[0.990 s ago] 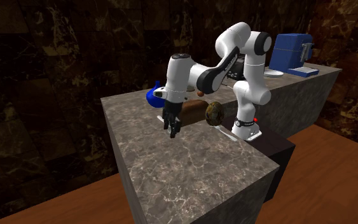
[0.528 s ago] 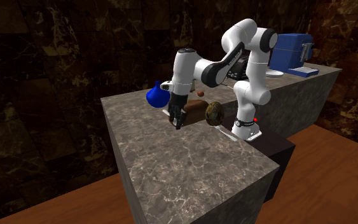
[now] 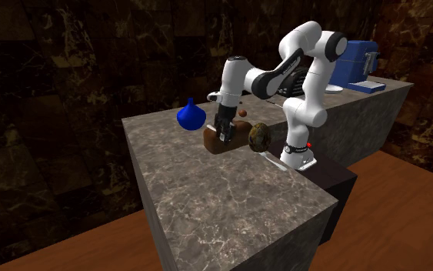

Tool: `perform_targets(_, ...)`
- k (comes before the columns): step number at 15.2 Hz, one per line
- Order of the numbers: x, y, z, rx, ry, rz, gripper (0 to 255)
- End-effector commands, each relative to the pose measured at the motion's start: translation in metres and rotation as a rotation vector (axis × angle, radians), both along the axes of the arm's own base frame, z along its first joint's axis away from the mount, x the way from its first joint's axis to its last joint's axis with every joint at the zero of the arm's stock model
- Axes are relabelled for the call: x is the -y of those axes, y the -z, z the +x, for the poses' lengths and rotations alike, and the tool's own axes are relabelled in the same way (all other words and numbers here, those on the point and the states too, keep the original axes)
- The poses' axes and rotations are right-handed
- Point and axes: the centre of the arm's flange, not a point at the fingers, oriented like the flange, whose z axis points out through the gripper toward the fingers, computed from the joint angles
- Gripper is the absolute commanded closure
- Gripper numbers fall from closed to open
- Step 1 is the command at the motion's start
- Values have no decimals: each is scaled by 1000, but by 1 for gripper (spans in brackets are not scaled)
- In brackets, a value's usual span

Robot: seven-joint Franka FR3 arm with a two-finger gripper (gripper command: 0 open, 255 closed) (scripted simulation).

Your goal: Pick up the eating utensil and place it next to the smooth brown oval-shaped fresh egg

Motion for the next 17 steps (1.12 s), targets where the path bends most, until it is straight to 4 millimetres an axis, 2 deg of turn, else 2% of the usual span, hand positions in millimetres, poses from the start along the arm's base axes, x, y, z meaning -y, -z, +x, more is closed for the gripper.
perform_targets(1, 16, -3, -21, 0, -1, 1, 255)
perform_targets(17, 151, -3, -183, 0, -1, 1, 255)
